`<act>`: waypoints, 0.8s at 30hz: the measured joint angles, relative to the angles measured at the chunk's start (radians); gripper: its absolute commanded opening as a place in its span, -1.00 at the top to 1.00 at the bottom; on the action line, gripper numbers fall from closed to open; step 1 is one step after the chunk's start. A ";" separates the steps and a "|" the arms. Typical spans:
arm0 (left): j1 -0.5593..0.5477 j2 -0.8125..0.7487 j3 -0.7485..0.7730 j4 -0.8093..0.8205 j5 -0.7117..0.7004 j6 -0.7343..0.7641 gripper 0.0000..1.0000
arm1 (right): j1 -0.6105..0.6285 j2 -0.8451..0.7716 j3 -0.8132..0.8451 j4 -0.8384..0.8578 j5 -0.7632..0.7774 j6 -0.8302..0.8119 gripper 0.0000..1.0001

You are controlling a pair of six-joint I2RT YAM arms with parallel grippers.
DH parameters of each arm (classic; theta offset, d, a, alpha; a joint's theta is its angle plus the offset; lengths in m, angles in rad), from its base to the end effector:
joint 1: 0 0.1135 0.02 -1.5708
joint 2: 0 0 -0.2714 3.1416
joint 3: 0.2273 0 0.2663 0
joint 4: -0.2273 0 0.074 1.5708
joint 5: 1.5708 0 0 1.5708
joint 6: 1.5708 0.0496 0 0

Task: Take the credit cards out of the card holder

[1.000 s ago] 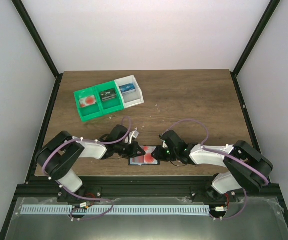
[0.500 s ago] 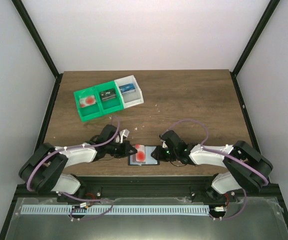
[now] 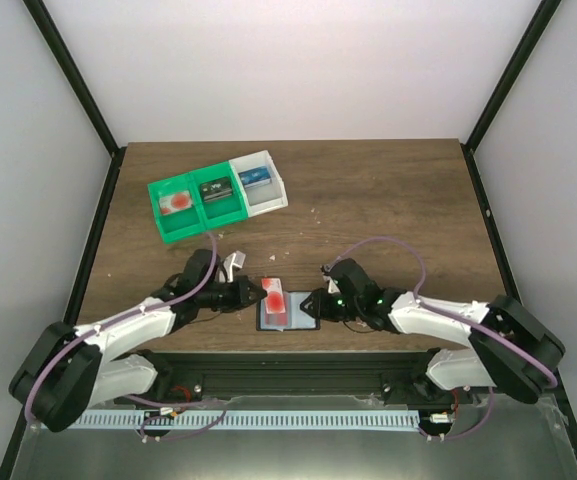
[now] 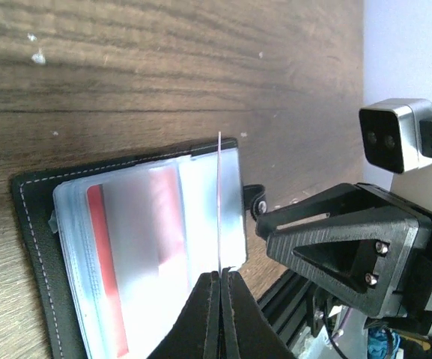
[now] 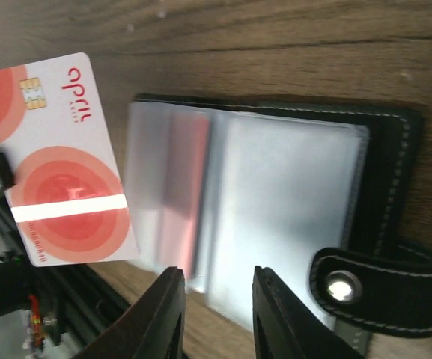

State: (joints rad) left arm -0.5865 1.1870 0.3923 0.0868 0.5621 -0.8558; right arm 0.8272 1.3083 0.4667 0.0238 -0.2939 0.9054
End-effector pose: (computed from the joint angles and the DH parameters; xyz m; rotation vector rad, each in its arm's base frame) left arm 0.1778 -0.1499 0.1466 -0.0064 2.5502 -1.3165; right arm 0.1588 0.1939 0.1335 -0.0517 2.6742 1.0603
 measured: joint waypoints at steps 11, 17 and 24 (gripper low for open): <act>0.010 -0.196 -0.019 0.085 0.007 -0.098 1.00 | 0.000 -0.092 0.000 0.173 -0.123 0.076 0.12; 0.010 -0.263 -0.019 0.163 0.017 -0.143 1.00 | -0.011 -0.135 -0.065 0.401 -0.169 0.151 0.18; 0.011 -0.301 -0.053 0.274 0.045 -0.201 1.00 | -0.014 -0.138 -0.113 0.608 -0.209 0.219 0.56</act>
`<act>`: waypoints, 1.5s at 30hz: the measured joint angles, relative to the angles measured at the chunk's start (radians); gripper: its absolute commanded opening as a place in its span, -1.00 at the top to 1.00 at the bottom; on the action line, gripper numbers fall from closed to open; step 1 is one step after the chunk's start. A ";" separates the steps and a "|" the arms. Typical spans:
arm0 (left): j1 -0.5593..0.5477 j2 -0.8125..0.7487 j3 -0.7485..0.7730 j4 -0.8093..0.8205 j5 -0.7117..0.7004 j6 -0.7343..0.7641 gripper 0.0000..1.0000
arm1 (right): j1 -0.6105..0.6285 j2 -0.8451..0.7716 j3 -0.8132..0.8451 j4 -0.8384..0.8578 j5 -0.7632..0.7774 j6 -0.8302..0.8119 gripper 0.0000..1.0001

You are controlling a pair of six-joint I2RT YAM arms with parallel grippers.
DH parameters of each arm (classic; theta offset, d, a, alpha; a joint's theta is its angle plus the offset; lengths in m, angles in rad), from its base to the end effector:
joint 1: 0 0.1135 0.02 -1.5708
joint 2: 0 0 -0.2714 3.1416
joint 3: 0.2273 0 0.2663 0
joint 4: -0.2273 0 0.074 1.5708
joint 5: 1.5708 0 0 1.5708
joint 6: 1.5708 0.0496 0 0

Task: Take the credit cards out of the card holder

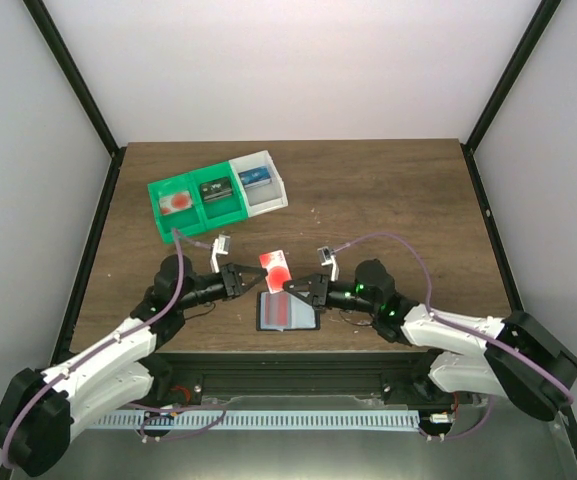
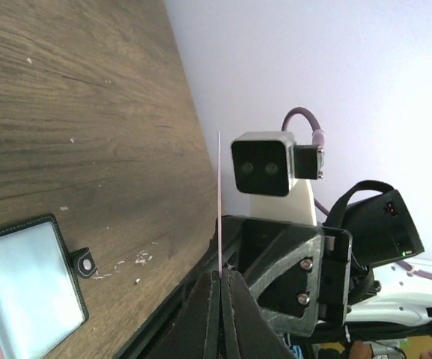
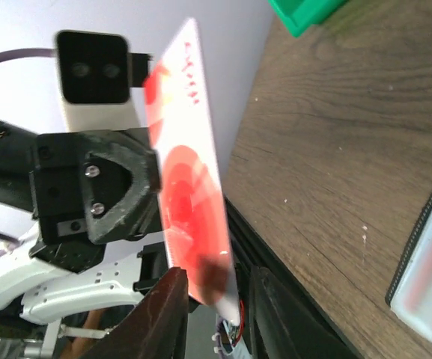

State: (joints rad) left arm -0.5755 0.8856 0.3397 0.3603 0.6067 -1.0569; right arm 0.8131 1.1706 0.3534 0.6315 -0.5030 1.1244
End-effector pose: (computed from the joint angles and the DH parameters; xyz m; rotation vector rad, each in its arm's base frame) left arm 0.1641 -0.1402 0.2191 0.0277 2.0659 -1.6376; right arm 0.1551 0.1988 0.1936 -0.1162 2.1361 1.7351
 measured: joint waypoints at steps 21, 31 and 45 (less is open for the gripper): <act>0.002 -0.115 0.002 -0.070 0.075 0.088 -0.05 | 0.000 -0.367 -0.117 -0.034 -0.072 -0.168 0.99; 0.002 -0.101 0.073 -0.164 0.301 0.185 -0.17 | 0.000 -0.430 0.010 -0.414 -0.210 -0.374 0.99; 0.002 -0.055 0.191 -0.428 0.442 0.401 0.61 | 0.000 -0.456 0.060 -0.639 -0.322 -0.496 0.99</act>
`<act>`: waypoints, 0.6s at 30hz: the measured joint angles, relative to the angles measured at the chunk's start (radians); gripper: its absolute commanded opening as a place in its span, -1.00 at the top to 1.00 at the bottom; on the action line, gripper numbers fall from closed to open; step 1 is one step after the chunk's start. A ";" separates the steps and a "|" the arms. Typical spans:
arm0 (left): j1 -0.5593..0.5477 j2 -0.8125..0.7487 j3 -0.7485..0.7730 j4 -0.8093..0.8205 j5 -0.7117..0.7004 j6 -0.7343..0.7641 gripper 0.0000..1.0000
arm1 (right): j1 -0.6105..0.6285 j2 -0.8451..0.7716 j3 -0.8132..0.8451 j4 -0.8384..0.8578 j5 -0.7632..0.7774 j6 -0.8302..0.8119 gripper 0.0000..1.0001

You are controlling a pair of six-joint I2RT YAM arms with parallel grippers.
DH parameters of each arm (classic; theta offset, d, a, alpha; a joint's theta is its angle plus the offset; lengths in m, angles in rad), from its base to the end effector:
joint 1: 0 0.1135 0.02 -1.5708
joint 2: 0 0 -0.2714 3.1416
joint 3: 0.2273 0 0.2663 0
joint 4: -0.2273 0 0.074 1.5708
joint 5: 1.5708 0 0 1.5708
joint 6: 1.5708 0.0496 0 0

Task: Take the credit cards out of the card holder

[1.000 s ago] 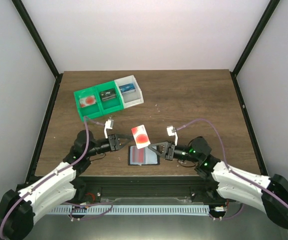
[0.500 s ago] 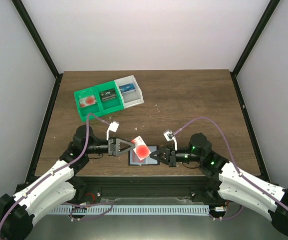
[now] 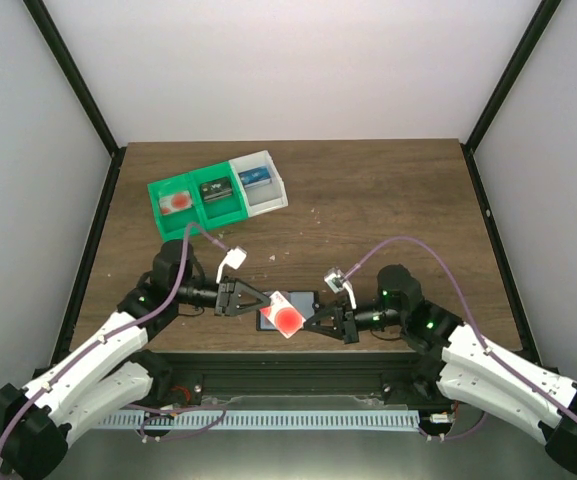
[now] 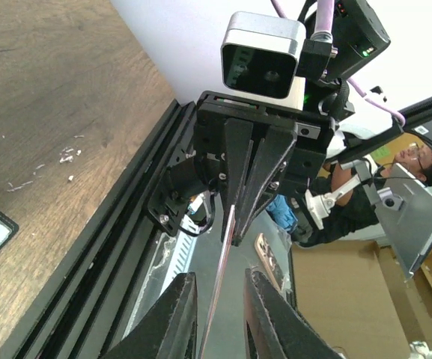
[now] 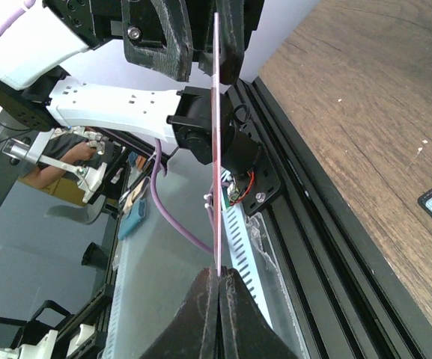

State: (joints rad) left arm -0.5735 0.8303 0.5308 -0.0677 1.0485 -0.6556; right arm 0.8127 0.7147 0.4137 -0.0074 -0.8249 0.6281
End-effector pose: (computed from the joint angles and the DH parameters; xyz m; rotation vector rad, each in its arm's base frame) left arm 0.1402 -0.1417 0.2592 0.7243 2.0674 -1.7681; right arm 0.0995 0.1581 0.2391 -0.8523 2.0055 1.6833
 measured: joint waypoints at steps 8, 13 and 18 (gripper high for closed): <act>0.000 0.011 0.000 -0.029 0.030 0.029 1.00 | 0.000 -0.005 0.000 -0.008 -0.010 -0.003 0.99; 0.000 0.022 0.000 -0.031 0.035 0.046 1.00 | 0.000 -0.005 0.000 -0.015 -0.012 -0.005 0.98; 0.000 0.027 0.000 -0.035 0.022 0.057 1.00 | 0.000 -0.003 0.001 -0.041 0.037 -0.019 0.44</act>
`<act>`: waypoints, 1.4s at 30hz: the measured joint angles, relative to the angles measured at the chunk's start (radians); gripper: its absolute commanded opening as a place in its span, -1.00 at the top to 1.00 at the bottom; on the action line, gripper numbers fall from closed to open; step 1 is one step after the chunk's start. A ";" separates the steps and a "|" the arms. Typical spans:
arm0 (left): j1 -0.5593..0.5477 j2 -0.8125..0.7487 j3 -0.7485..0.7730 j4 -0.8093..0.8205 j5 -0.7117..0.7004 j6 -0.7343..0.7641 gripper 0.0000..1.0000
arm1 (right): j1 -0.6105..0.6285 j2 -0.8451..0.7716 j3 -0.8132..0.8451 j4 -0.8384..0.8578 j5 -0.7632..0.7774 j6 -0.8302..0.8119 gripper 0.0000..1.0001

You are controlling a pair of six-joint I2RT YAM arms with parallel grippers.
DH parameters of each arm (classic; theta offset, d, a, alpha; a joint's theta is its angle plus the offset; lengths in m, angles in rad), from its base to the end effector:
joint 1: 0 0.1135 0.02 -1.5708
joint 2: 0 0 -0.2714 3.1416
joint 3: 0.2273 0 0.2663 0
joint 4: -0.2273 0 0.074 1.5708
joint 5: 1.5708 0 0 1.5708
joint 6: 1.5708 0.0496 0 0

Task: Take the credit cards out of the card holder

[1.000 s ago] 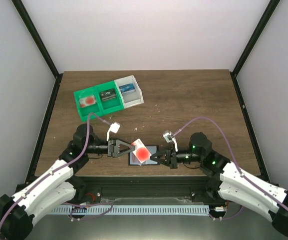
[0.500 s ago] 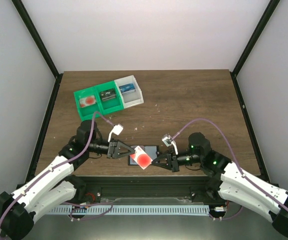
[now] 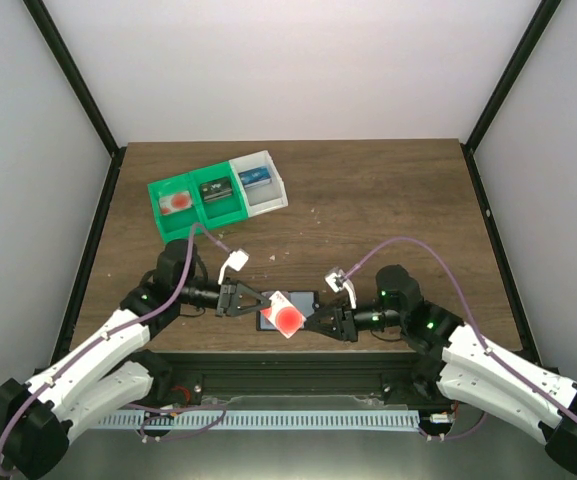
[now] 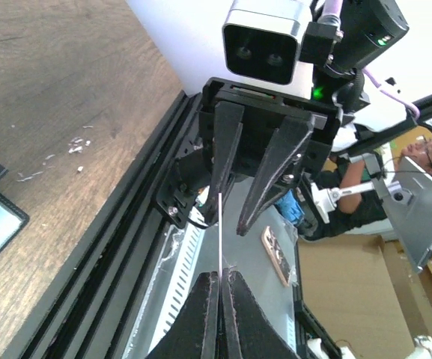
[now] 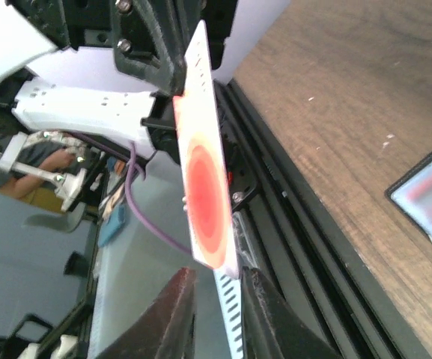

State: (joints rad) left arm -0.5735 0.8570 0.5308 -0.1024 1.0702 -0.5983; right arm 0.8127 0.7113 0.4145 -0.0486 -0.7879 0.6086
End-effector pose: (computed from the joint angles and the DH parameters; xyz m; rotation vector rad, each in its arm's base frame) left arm 0.1413 -0.1430 0.2517 0.7660 2.0886 -1.7654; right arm 0.1000 0.1568 0.2353 -0.8300 2.0404 1.6357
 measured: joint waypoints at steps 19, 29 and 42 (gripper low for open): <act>0.103 0.040 0.211 -0.171 -0.603 0.000 1.00 | -0.005 -0.067 0.011 -0.109 0.326 0.026 -1.00; 0.481 0.202 0.252 -0.170 -0.774 -0.025 1.00 | -0.005 -0.059 0.017 -0.139 0.345 0.006 -1.00; 0.692 0.506 0.295 0.019 -0.862 -0.081 1.00 | -0.005 -0.087 0.055 -0.198 0.397 -0.022 -1.00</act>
State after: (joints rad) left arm 0.1181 1.3628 0.8257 -0.0834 0.2085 -0.6796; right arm 0.8082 0.6239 0.4694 -0.2466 -0.3912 0.5869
